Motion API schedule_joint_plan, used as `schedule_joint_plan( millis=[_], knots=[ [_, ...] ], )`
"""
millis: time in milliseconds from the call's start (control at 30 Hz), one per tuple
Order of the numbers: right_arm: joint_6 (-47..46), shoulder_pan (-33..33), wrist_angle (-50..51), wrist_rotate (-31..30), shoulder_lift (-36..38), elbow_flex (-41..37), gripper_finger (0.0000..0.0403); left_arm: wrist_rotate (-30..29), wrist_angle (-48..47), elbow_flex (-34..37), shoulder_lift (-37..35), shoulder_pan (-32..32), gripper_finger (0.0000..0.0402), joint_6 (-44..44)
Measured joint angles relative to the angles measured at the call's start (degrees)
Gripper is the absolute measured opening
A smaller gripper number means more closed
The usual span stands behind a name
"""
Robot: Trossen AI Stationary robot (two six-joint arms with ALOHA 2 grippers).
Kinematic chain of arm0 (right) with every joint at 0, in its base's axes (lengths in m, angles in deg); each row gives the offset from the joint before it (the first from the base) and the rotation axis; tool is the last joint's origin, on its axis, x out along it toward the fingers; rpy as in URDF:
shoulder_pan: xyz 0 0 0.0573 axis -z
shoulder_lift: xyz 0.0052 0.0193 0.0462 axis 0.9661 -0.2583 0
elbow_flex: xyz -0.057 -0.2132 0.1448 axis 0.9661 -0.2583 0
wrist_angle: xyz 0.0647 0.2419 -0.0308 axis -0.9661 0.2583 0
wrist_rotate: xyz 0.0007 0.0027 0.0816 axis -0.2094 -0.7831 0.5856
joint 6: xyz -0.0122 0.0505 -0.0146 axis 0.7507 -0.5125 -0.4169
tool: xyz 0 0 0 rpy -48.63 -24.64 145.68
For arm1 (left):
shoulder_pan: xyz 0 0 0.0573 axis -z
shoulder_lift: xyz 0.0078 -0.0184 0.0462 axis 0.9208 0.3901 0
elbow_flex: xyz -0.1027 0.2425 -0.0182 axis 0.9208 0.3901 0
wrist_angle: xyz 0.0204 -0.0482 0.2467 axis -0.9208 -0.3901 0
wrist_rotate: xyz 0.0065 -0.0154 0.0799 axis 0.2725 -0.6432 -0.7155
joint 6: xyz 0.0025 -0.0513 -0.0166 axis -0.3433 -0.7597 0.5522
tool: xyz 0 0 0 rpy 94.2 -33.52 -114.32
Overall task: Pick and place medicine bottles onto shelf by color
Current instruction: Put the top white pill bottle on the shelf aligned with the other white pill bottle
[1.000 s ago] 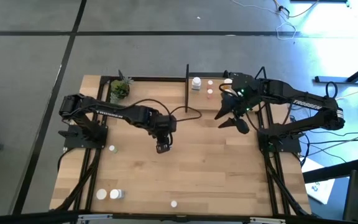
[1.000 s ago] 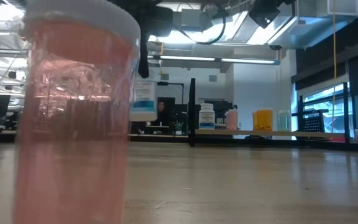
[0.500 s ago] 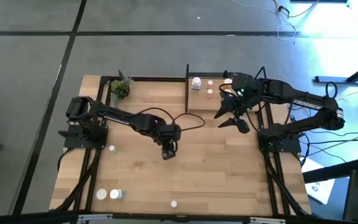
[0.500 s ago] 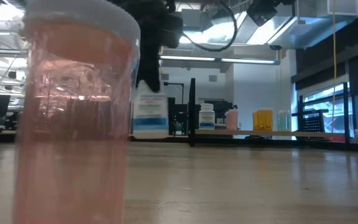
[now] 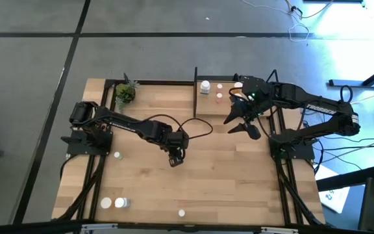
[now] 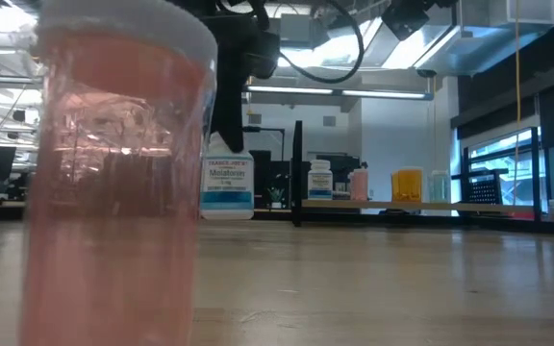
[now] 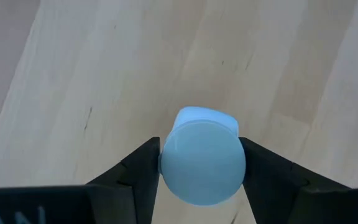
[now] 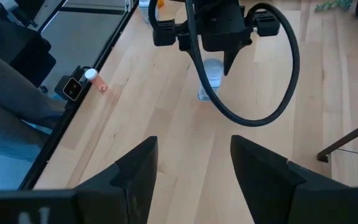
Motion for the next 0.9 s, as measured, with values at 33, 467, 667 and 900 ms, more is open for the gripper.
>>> schedule_joint_plan(
  millis=[33,467,667,900],
  knots=[
    [0.0,0.0,0.0,0.0,0.0,0.0,0.0205,0.0,0.01,0.0,0.0,0.01,0.0185,-0.01],
    [0.0,0.0,-0.01,-0.02,0.0,0.0,0.0205,-1.23,3.03,0.0,0.0,0.07,0.0186,-0.51],
    [0.0,0.0,0.0,-0.04,0.0,0.0,0.0205,-2.97,0.66,-0.03,0.37,0.02,0.0186,-1.79],
    [0.0,0.0,0.0,-0.07,-0.01,0.0,0.0205,-2.93,1.73,-0.09,2.41,0.07,0.0186,-3.04]
  ],
)
